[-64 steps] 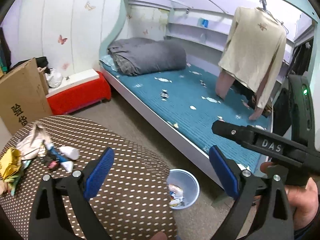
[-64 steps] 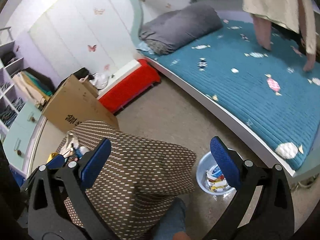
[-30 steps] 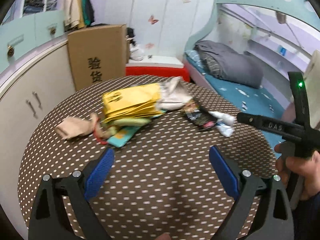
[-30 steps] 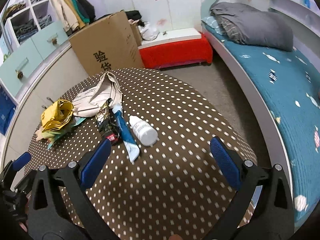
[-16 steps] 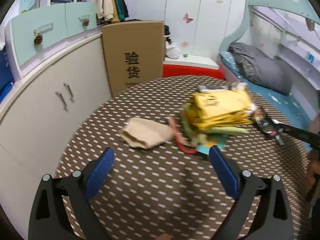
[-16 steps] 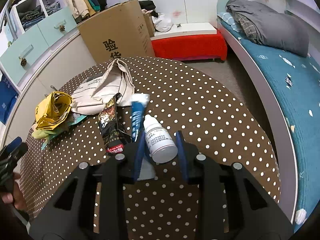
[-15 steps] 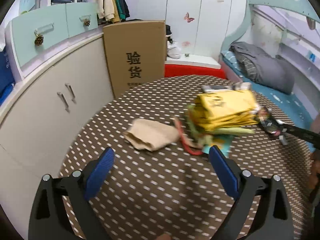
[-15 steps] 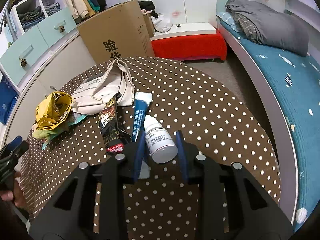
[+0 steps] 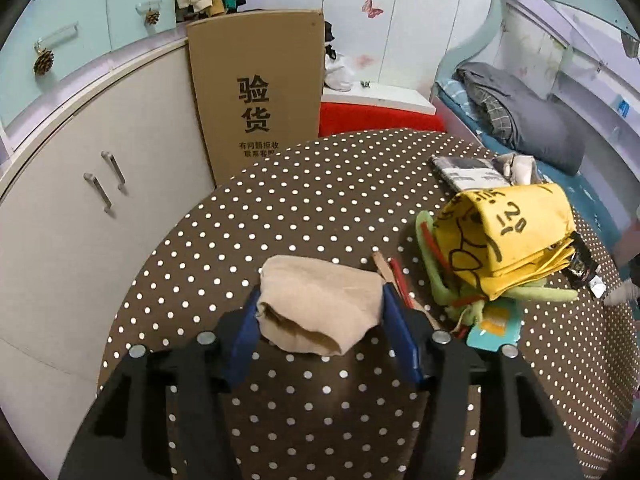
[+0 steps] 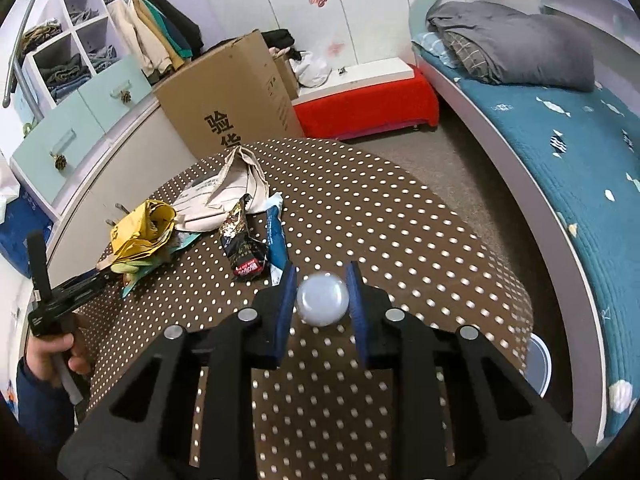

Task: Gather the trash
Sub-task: 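Carry the beige cloth and white bottle over to the bin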

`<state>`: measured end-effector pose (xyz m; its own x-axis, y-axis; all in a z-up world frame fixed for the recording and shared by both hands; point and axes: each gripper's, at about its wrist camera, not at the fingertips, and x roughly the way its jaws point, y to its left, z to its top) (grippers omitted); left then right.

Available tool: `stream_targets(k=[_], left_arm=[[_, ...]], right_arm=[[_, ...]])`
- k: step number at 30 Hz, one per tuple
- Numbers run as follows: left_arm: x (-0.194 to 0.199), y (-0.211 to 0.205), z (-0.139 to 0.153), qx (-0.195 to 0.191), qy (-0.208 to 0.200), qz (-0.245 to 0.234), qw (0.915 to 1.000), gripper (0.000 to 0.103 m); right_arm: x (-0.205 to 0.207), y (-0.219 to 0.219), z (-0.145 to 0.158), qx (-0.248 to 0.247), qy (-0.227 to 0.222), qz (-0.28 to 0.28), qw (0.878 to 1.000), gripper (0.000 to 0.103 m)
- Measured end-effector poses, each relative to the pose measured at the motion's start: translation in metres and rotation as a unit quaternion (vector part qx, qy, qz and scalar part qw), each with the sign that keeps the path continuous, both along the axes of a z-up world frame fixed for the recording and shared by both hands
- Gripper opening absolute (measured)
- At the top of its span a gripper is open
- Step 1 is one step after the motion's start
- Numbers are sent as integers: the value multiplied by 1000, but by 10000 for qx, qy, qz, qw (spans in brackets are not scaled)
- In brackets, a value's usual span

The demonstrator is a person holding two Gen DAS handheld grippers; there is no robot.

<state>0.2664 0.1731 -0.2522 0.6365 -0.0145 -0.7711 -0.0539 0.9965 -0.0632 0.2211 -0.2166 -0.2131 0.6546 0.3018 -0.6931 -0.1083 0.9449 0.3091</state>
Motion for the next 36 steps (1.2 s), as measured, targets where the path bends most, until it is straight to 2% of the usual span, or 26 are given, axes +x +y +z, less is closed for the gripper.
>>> stream_targets(k=[4, 10, 11, 13, 14, 16, 18, 19, 20, 22, 24, 27, 31, 36], left_arm=[[-13, -3, 1, -35, -64, 29, 10000, 55], [-55, -10, 3, -106, -163, 42, 9998, 55], [-61, -12, 5, -128, -172, 25, 9998, 55], [-73, -20, 8, -173, -188, -45, 9997, 55], [-78, -25, 10, -199, -200, -93, 9996, 55], [-87, -37, 14, -255, -231, -233, 9991, 55], [-93, -49, 19, -276, -273, -342, 9987, 55], [-96, -59, 22, -316, -306, -448, 9980, 55], [-98, -66, 24, -322, -321, -516, 9976, 55], [-102, -83, 29, -306, -360, -698, 9964, 55], [-103, -96, 32, -324, -374, -847, 9952, 55], [-105, -121, 39, -319, -427, -1077, 9928, 55], [-106, -147, 52, -332, -566, -1315, 9891, 55], [-103, -179, 70, -349, -790, -1577, 9837, 55]], right_arm=[[-13, -9, 5, 23, -41, -38, 10000, 23], [-27, -18, -10, -53, 148, -100, 9998, 23], [-28, -17, -13, -71, 185, -77, 9998, 26], [-30, -13, -16, -152, 193, -22, 9997, 51], [-31, -11, -17, -163, 181, 42, 9997, 58], [-31, -4, -19, -102, 178, 184, 9996, 58], [-29, 9, -27, -264, 268, 409, 9985, 56], [-28, 13, -30, -356, 317, 456, 9978, 49], [-27, 18, -35, -465, 426, 517, 9967, 30], [-29, 24, -37, -663, 335, 547, 9957, 24], [-33, 25, -35, -703, 259, 595, 9954, 24], [-41, 12, -26, -392, 82, 518, 9979, 24], [-51, -17, -6, -70, -151, 320, 9993, 24], [-61, -55, 19, 81, -451, -28, 9989, 24]])
